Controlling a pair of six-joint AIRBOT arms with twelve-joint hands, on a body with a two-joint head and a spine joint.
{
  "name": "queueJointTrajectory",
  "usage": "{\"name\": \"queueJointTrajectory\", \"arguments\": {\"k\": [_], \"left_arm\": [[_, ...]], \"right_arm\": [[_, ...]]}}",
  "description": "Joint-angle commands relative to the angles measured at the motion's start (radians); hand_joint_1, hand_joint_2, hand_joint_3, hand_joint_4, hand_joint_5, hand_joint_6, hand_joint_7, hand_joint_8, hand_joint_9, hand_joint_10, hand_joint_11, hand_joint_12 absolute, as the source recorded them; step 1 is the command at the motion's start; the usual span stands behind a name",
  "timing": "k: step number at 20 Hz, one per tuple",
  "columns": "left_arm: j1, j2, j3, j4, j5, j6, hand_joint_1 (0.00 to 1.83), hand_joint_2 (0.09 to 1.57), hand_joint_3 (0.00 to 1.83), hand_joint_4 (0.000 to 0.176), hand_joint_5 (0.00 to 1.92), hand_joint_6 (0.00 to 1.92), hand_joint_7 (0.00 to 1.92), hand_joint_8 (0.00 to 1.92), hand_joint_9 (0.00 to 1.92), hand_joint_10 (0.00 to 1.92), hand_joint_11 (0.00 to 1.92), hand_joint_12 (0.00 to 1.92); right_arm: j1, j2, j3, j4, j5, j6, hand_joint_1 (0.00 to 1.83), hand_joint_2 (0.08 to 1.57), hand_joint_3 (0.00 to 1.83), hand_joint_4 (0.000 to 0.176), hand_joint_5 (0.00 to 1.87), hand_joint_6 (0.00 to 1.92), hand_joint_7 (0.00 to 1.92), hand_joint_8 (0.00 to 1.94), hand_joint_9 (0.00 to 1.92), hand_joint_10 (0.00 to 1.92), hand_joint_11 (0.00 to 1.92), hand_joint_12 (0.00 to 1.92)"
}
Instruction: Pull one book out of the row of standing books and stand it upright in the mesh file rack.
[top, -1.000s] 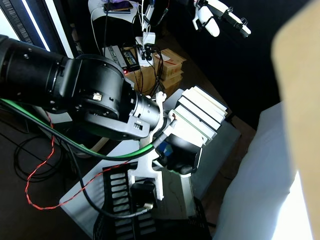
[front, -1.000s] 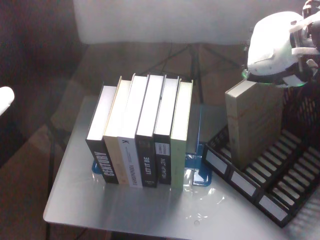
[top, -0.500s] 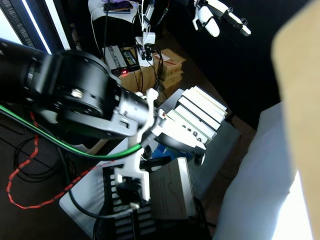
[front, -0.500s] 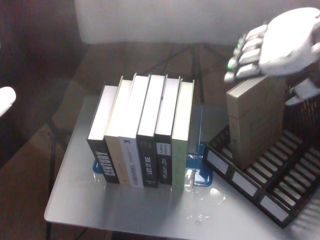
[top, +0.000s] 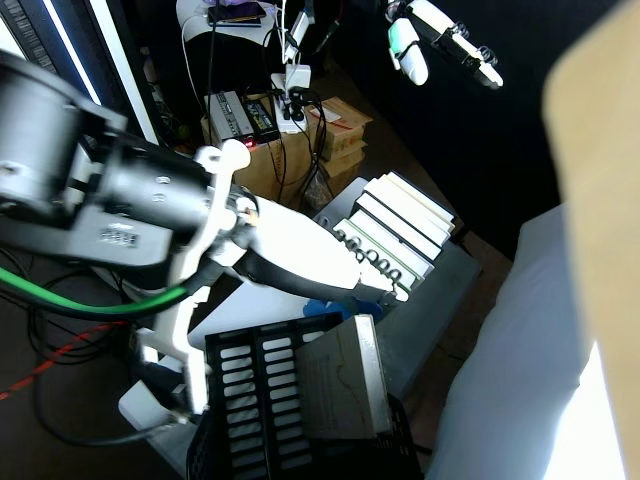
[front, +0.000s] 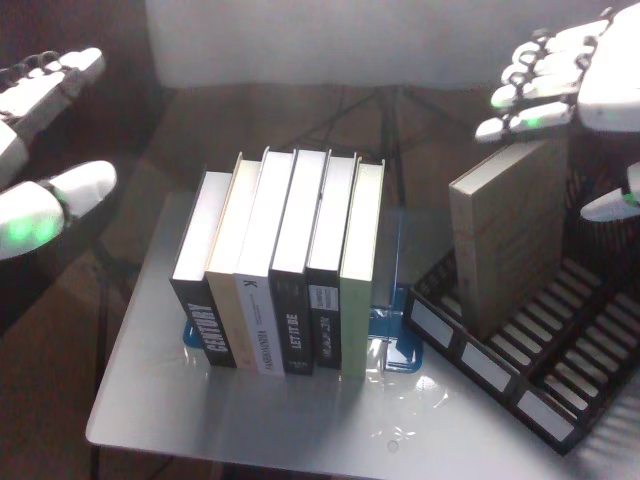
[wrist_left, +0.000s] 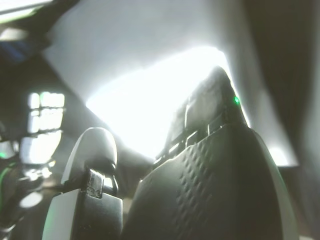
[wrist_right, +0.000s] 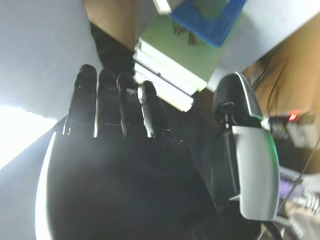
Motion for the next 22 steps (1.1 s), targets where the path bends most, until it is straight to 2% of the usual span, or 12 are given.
{"name": "queueJointTrajectory", "arguments": {"k": [1,2,3,4,7,9,10,12,15,20,21,22], "left_arm": [[-0.022,0.005,0.007,0.021,-0.087,-0.005,0.31,1.42,0.0,0.032,0.0,0.0,0.0,0.0,0.0,0.0,0.0,0.0],[-0.041,0.002,0.009,0.049,-0.069,-0.006,0.31,1.42,0.0,0.032,0.0,0.0,0.0,0.0,0.0,0.0,0.0,0.0],[-0.069,-0.001,0.014,0.094,-0.042,-0.013,0.25,1.42,0.0,0.036,0.0,0.0,0.0,0.0,0.0,0.0,0.0,0.0],[-0.087,-0.003,0.016,0.122,-0.024,-0.017,0.18,1.41,0.0,0.039,0.0,0.0,0.0,0.0,0.0,0.0,0.0,0.0],[-0.144,-0.008,0.02,0.214,0.023,-0.034,0.16,1.41,0.0,0.039,0.0,0.0,0.0,0.0,0.0,0.0,0.0,0.0],[-0.18,-0.013,0.021,0.279,0.05,-0.048,0.03,1.39,0.0,0.094,0.0,0.0,0.0,0.0,0.0,0.0,0.0,0.0],[-0.194,-0.016,0.021,0.307,0.06,-0.056,0.01,1.39,0.0,0.117,0.0,0.0,0.0,0.0,0.0,0.0,0.0,0.0],[-0.208,-0.021,0.02,0.34,0.067,-0.068,0.0,1.4,0.0,0.134,0.0,0.0,0.0,0.0,0.0,0.0,0.0,0.0],[-0.209,-0.019,0.012,0.36,0.059,-0.078,0.0,1.46,0.02,0.063,0.0,0.0,0.0,0.0,0.0,0.0,0.0,0.0],[-0.2,-0.014,0.001,0.37,0.051,-0.078,0.0,1.46,0.02,0.055,0.0,0.0,0.0,0.0,0.0,0.0,0.0,0.0],[-0.194,-0.013,-0.001,0.367,0.047,-0.077,0.0,1.46,0.01,0.0,0.0,0.0,0.0,0.0,0.0,0.0,0.0,0.0],[-0.182,-0.01,-0.005,0.358,0.035,-0.071,0.0,1.46,0.02,0.034,0.0,0.0,0.0,0.0,0.0,0.0,0.0,0.0]], "right_arm": [[0.007,0.022,-0.003,0.09,-0.078,-0.057,0.24,1.28,0.04,0.048,0.0,0.0,0.0,0.0,0.0,0.0,0.0,0.0],[0.002,0.034,-0.006,0.193,-0.073,-0.125,0.27,1.27,0.03,0.041,0.0,0.0,0.0,0.0,0.0,0.0,0.0,0.0],[-0.011,0.046,-0.004,0.374,-0.059,-0.227,0.3,1.28,0.03,0.056,0.0,0.0,0.0,0.0,0.0,0.0,0.0,0.0],[-0.026,0.051,-0.002,0.489,-0.048,-0.299,0.32,1.29,0.03,0.042,0.0,0.0,0.0,0.0,0.0,0.0,0.0,0.0],[-0.098,0.061,-0.001,0.956,0.01,-0.632,0.33,1.29,0.03,0.04,0.0,0.0,0.0,0.0,0.0,0.0,0.0,0.0],[-0.17,0.073,-0.005,1.271,0.07,-0.841,0.25,1.32,0.03,0.028,0.0,0.0,0.0,0.0,0.0,0.0,0.01,0.01],[-0.205,0.079,-0.008,1.365,0.095,-0.9,0.25,1.32,0.02,0.037,0.0,0.0,0.0,0.0,0.0,0.0,0.0,0.0],[-0.259,0.088,-0.018,1.509,0.14,-0.98,0.22,1.32,0.02,0.024,0.0,0.0,0.0,0.0,0.0,0.0,0.0,0.0],[-0.332,0.101,-0.044,1.689,0.207,-1.101,0.23,1.29,0.0,0.038,0.0,0.0,0.0,0.0,0.0,0.0,0.0,0.0],[-0.422,0.113,-0.072,1.848,0.285,-1.188,0.23,1.29,0.0,0.038,0.0,0.0,0.0,0.0,0.0,0.0,0.0,0.0],[-0.423,0.11,-0.073,1.851,0.286,-1.188,0.23,1.27,0.0,0.031,0.0,0.0,0.0,0.0,0.0,0.0,0.0,0.0],[-0.424,0.104,-0.075,1.85,0.285,-1.188,0.27,1.29,0.0,0.026,0.0,0.0,0.0,0.0,0.0,0.0,0.0,0.0]]}}
